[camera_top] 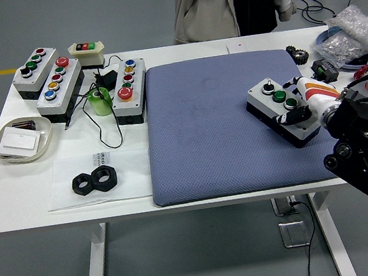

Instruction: Pick up the button,place it on the desk,press the button,press the button

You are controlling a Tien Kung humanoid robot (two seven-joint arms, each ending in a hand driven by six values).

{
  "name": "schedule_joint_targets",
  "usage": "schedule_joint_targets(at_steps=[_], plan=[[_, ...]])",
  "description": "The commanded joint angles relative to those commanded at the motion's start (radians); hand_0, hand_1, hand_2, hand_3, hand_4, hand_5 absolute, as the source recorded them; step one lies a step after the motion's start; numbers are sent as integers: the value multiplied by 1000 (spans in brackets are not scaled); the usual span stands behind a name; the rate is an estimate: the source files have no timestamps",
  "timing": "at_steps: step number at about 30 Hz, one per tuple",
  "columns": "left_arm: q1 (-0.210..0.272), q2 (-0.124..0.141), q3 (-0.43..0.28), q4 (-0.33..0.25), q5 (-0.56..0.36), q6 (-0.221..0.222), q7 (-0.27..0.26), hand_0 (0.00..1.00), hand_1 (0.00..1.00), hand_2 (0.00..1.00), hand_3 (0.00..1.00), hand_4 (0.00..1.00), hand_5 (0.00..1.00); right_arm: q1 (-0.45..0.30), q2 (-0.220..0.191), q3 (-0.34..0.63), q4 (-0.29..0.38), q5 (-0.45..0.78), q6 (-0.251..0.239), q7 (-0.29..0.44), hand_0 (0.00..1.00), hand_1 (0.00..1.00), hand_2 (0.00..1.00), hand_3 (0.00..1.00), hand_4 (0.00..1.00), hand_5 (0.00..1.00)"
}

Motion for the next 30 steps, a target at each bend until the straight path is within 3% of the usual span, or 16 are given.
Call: schedule_joint_targets(at_steps=[4, 8, 16, 23, 30], plan=[[-1, 0, 2, 0, -4, 0, 0, 689, 665, 769, 800, 730, 998, 17, -44, -72, 50, -22, 76, 96, 439, 383, 475, 691, 851, 191], [-1, 0, 2, 0, -5, 1, 0, 689, 665, 769, 799, 729, 998, 34, -69, -121, 80, -71, 107, 183, 449, 393, 476, 696, 848, 185], [-2, 0, 7, 0, -11, 2, -3, 687, 666, 768, 799, 728, 998, 71, -103, -179, 83, -126, 84, 412, 448, 389, 469, 688, 845, 178], [-4, -1, 8, -1, -13, 2, -2, 687, 665, 768, 802, 727, 998, 108, -106, -210, 35, -64, 68, 603, 451, 394, 467, 684, 837, 166], [-4, -2, 8, -2, -15, 3, -1, 688, 666, 768, 800, 726, 998, 143, -108, -260, 1, -47, 79, 671, 484, 416, 483, 698, 836, 159]])
